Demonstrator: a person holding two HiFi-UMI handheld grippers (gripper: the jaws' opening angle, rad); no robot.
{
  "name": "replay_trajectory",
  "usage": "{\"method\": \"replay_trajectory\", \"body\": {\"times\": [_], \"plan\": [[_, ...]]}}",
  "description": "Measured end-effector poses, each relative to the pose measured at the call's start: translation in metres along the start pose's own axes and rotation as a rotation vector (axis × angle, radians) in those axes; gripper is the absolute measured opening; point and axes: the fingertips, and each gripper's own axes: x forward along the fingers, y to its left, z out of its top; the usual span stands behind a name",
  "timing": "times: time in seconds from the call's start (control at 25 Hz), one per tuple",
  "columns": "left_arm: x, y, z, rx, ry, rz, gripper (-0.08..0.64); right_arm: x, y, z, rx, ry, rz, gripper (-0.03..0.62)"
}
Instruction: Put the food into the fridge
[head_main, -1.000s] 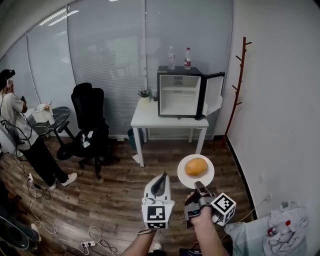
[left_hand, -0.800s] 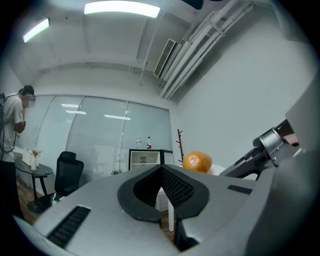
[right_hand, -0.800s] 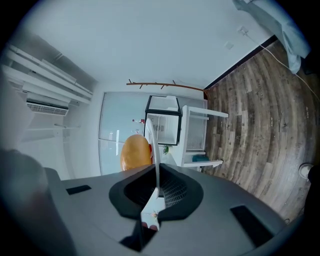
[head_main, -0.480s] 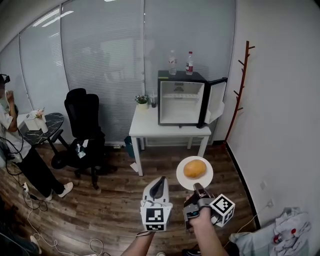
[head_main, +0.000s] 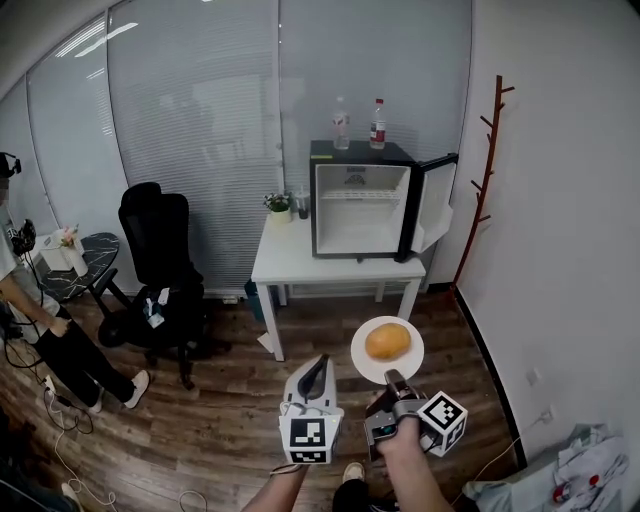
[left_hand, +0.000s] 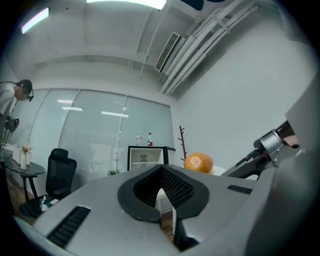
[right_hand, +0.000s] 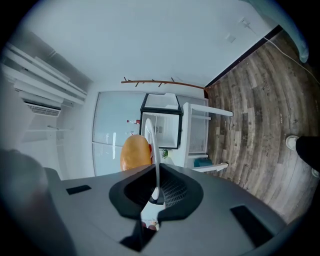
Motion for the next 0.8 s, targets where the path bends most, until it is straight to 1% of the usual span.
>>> {"method": "replay_trajectory", "body": {"times": [0.28,0.48,0.64,0.8], "plan": [[0.081,0.001,-0.012,0.007,0.015,0.006,0.026,0.069,0.001,0.043,0.008,0.005,0.007,0.037],[0.147,0.006,-0.013,0.016,0.012,0.024,0.026,0.121,0.004,0.081,0.022,0.013,-0.003,0.037],[0.199,0.005,-0.012,0.029,0.007,0.033,0.026,0.163,0.013,0.111,0.018,0.021,0.007,0.037],[0.236,0.004,-0.013,0.047,0.003,0.052,0.026,0.195,0.016,0.132,0.024,0.044,0.015,0.037]]}}
